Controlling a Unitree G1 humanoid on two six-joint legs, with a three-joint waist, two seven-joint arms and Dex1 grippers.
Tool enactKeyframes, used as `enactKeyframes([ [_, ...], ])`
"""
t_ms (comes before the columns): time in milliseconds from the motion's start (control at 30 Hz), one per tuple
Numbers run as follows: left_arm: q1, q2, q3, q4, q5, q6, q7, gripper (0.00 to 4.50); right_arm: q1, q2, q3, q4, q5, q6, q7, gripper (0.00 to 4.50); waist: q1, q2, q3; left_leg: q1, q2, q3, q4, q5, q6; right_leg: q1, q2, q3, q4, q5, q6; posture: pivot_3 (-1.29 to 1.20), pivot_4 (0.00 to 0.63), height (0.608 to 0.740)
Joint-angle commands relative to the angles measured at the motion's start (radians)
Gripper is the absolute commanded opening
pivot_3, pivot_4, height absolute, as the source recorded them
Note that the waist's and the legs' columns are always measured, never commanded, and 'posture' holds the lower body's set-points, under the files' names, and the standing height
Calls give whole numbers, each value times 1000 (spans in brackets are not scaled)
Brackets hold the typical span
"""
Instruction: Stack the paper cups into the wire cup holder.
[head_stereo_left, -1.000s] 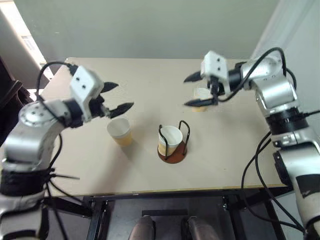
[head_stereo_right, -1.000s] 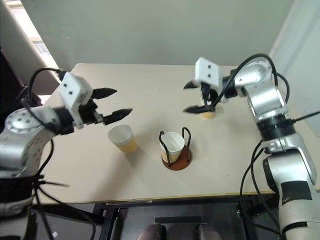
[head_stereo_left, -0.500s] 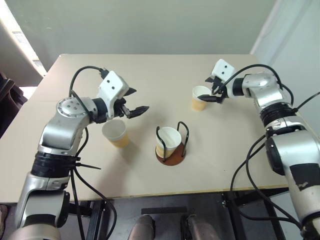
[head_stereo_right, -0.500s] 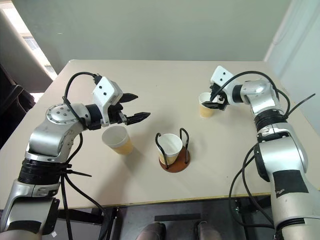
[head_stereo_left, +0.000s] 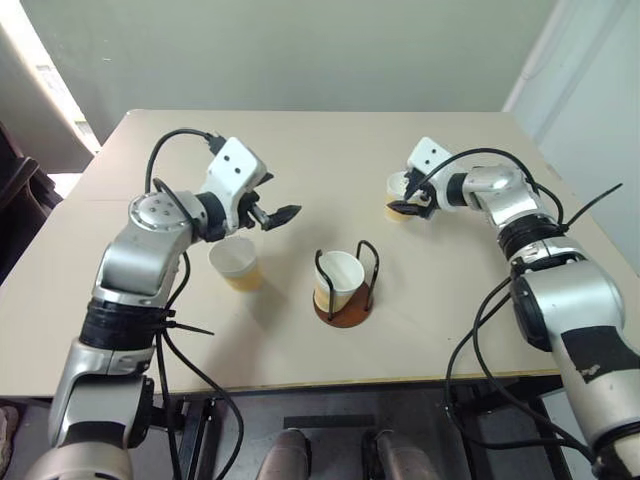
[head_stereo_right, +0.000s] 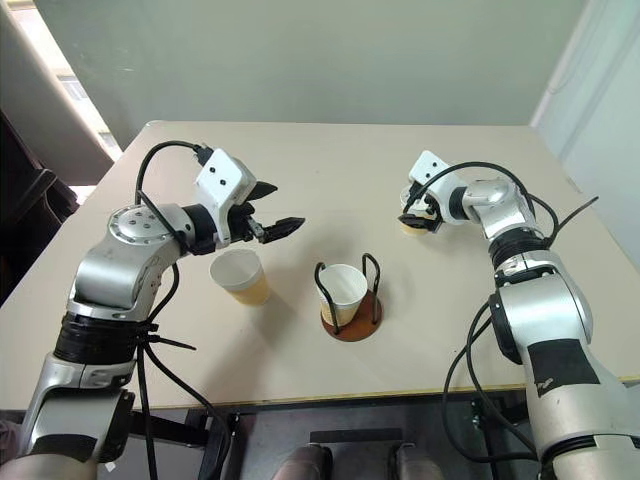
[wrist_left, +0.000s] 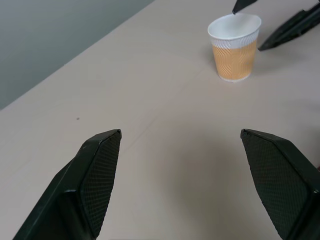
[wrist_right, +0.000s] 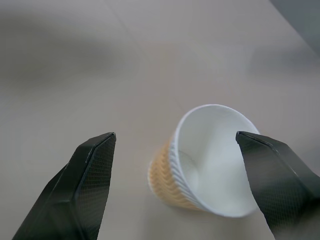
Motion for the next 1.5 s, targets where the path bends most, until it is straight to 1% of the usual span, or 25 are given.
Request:
enactKeyframes([
  [33, 3, 17, 36, -52, -10, 9, -3, 4124, -9, 14, -29, 0, -8, 8, -51, 3983, 0, 0, 0, 0, 0, 0, 0, 0, 0, 0, 0, 0, 0, 0, 0, 0, 150, 740],
  [367, 38, 27, 45, -102, -13, 38, 4, 4124, 10, 55, -64, 24, -20, 99, -148, 3983, 0, 0, 0, 0, 0, 0, 0, 0, 0, 0, 0, 0, 0, 0, 0, 0, 150, 740],
  [400, 42, 30, 47, -107, -15, 42, 4, 4124, 12, 56, -64, 25, -23, 104, -155, 3818, 0, 0, 0, 0, 0, 0, 0, 0, 0, 0, 0, 0, 0, 0, 0, 0, 150, 740],
  [467, 46, 35, 51, -111, -16, 47, 4, 4124, 15, 59, -65, 25, -28, 112, -157, 3397, 0, 0, 0, 0, 0, 0, 0, 0, 0, 0, 0, 0, 0, 0, 0, 0, 150, 740],
  [600, 51, 45, 60, -112, -17, 50, 6, 4124, 21, 68, -63, 22, -30, 114, -151, 2033, 0, 0, 0, 0, 0, 0, 0, 0, 0, 0, 0, 0, 0, 0, 0, 0, 150, 740],
  [633, 54, 46, 62, -116, -18, 53, 6, 4124, 22, 69, -62, 22, -31, 113, -150, 1610, 0, 0, 0, 0, 0, 0, 0, 0, 0, 0, 0, 0, 0, 0, 0, 0, 150, 740],
  [733, 61, 49, 67, -127, -20, 59, 9, 4124, 24, 73, -62, 20, -34, 111, -149, 526, 0, 0, 0, 0, 0, 0, 0, 0, 0, 0, 0, 0, 0, 0, 0, 0, 150, 740],
  [767, 63, 51, 68, -130, -20, 61, 10, 4124, 24, 73, -62, 20, -35, 109, -149, 191, 0, 0, 0, 0, 0, 0, 0, 0, 0, 0, 0, 0, 0, 0, 0, 0, 150, 740],
  [800, 65, 52, 70, -132, -20, 62, 10, 4124, 22, 74, -62, 19, -36, 106, -149, 42, 0, 0, 0, 0, 0, 0, 0, 0, 0, 0, 0, 0, 0, 0, 0, 0, 150, 740],
  [900, 67, 59, 76, -138, -25, 63, 3, 4124, 14, 66, -58, 10, -40, 92, -123, 42, 0, 0, 0, 0, 0, 0, 0, 0, 0, 0, 0, 0, 0, 0, 0, 0, 150, 740],
  [1000, 82, 86, 103, -167, -58, 50, -45, 4124, -10, 26, -49, -30, -39, 53, -7, 42, 0, 0, 0, 0, 0, 1, 0, 0, 0, 0, 0, 0, 0, 0, 0, 0, 150, 740],
  [1133, 118, 142, 159, -208, -127, 42, -128, 4124, -49, -43, -89, -203, 52, 82, 261, 42, -1, 0, 0, -1, 0, 1, 0, 0, 0, -1, 0, 0, 0, 0, 0, 0, 150, 740],
  [1167, 131, 159, 176, -215, -145, 38, -153, 4124, -42, -64, -102, -299, 97, 126, 344, 42, -2, 0, 0, -2, 0, 2, 0, 0, 0, -1, 0, 0, 0, 0, 0, 0, 150, 740],
  [1200, 158, 194, 201, -226, -173, 36, -203, 4124, -9, -101, -120, -486, 190, 206, 464, 42, -3, 0, 0, -2, 0, 2, 0, 0, 0, -1, 0, 0, -1, 0, 0, 0, 150, 740],
  [1233, 182, 224, 223, -237, -200, 36, -248, 4124, 21, -130, -137, -646, 271, 296, 555, 42, -5, 0, 0, -1, 1, 3, 0, 0, -1, -1, 0, 0, -1, 0, 0, 0, 150, 740],
  [1267, 199, 245, 237, -244, -219, 37, -276, 4124, 46, -151, -147, -761, 326, 365, 605, 42, -6, 0, 0, -2, 1, 4, -1, 0, -1, -2, 1, 0, -1, -1, -1, 0, 150, 740],
  [1300, 219, 267, 252, -254, -241, 36, -307, 4124, 74, -169, -152, -871, 380, 447, 634, 42, -5, 0, 0, -2, 3, 6, -1, 1, -2, -2, 2, 0, -1, -1, -2, 0, 150, 740],
  [1333, 229, 280, 260, -258, -255, 35, -323, 4124, 91, -180, -154, -936, 410, 503, 640, 42, -5, -2, -1, -1, 4, 6, 0, 1, -3, 0, 4, 0, -1, -2, -3, 0, 150, 740],
  [1400, 254, 311, 285, -266, -293, 41, -369, 4124, 144, -219, -148, -1110, 498, 637, 679, 42, -6, -4, -2, 2, 5, 6, 1, 7, -12, 2, 5, 0, -2, -4, -5, 0, 150, 740],
  [1433, 265, 324, 293, -268, -305, 42, -389, 4124, 170, -235, -141, -1179, 531, 687, 691, 42, -6, -4, -3, 4, 6, 6, 0, 7, -12, 4, 5, 0, -2, -4, -5, 0, 150, 740],
  [1500, 279, 340, 298, -269, -319, 36, -410, 4124, 209, -253, -132, -1270, 575, 755, 695, 42, -7, -4, -2, 7, 5, 6, 0, 2, -3, 7, 5, 2, -1, -5, -6, 0, 150, 740],
])
